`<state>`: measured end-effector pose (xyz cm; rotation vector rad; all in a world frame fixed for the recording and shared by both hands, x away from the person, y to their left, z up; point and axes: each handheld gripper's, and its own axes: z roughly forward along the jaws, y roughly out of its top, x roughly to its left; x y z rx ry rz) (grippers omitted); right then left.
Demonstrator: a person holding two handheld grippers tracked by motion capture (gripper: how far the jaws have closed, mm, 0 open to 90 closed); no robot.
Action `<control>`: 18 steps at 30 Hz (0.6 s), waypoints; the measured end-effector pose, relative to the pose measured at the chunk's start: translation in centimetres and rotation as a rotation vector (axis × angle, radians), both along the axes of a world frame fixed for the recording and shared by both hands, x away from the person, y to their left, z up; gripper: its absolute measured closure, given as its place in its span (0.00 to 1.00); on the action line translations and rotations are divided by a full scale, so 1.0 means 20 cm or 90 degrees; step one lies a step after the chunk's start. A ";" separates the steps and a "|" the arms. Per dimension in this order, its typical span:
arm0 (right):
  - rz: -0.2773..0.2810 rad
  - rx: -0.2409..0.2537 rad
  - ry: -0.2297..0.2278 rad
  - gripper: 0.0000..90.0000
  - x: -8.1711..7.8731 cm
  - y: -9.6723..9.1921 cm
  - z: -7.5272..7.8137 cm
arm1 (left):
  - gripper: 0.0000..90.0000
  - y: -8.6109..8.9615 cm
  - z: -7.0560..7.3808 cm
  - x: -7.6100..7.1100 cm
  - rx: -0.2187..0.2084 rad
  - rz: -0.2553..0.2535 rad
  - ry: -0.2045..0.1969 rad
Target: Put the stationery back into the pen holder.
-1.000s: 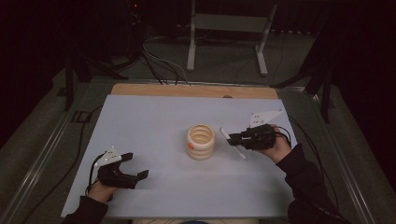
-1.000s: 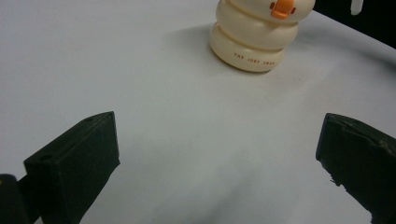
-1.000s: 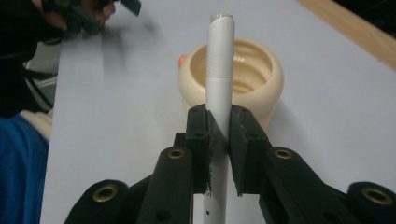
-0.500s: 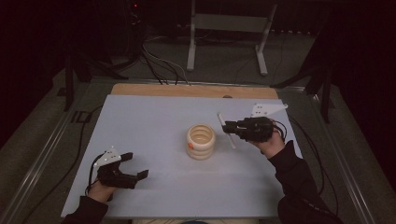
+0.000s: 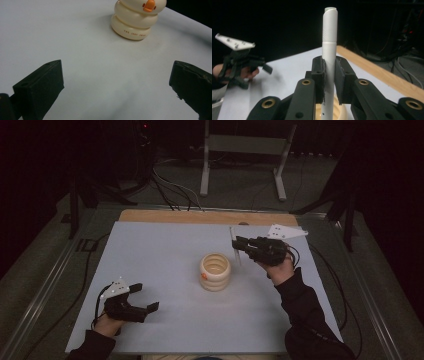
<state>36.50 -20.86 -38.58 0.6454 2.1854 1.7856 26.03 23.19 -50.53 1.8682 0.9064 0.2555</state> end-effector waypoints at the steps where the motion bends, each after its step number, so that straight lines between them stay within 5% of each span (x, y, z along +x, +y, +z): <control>1: -0.005 0.007 -0.004 0.88 0.00 0.00 0.00 | 0.00 0.00 0.00 0.00 -0.001 0.000 0.001; 12: -0.086 0.070 -0.011 0.88 0.03 0.07 -0.05 | 0.00 0.00 0.00 0.00 0.000 -0.001 -0.003; 18: -0.101 0.096 0.002 0.88 0.05 0.11 -0.11 | 0.00 0.00 0.00 0.00 -0.001 -0.001 -0.004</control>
